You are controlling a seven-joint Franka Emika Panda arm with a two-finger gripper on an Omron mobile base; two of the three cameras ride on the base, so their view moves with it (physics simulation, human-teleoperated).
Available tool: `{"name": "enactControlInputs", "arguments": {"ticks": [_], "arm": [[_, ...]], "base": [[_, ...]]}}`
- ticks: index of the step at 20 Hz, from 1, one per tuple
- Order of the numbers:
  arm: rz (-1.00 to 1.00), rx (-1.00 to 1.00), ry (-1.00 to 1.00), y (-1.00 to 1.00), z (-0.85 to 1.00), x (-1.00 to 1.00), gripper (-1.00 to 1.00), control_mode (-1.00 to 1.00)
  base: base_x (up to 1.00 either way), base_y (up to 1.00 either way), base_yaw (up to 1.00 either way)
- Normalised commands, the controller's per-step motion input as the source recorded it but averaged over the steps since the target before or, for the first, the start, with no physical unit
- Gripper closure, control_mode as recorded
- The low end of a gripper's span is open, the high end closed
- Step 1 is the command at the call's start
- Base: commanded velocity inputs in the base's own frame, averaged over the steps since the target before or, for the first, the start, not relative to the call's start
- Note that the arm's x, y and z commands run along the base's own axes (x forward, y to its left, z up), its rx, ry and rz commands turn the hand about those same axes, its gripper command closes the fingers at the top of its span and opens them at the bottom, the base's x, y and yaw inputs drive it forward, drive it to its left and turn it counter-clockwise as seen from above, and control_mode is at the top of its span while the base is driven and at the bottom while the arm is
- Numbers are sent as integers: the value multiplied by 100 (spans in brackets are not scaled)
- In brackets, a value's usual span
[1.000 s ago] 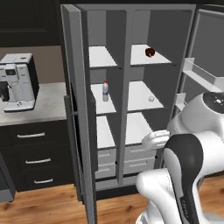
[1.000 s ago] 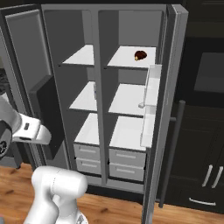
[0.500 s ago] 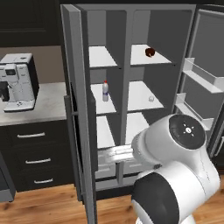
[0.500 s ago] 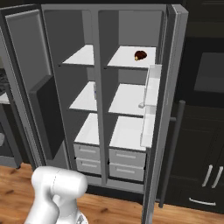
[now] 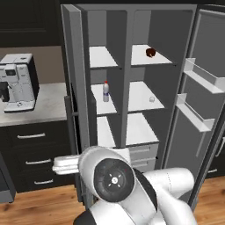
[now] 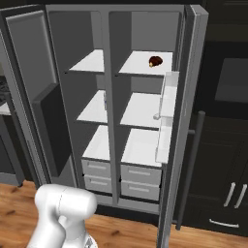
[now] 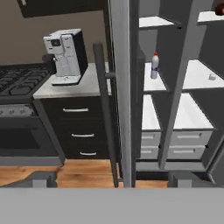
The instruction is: Pick up the frozen steak from the freezer, place it on any shelf in the fridge, and close the fridge and freezer doors when done.
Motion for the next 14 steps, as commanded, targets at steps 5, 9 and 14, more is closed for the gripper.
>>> {"name": "enactControlInputs", "arguments": {"ticks": [5,9,14], "arm": [[-27,-5,-22,100,0,98,-100,-100],[-34,-5,-8,91,-7,100,-100,-100],[-29,-5,-7,62,-16,96,-100,-100]], "base": [[0,0,0],[0,0,0],[0,0,0]]}}
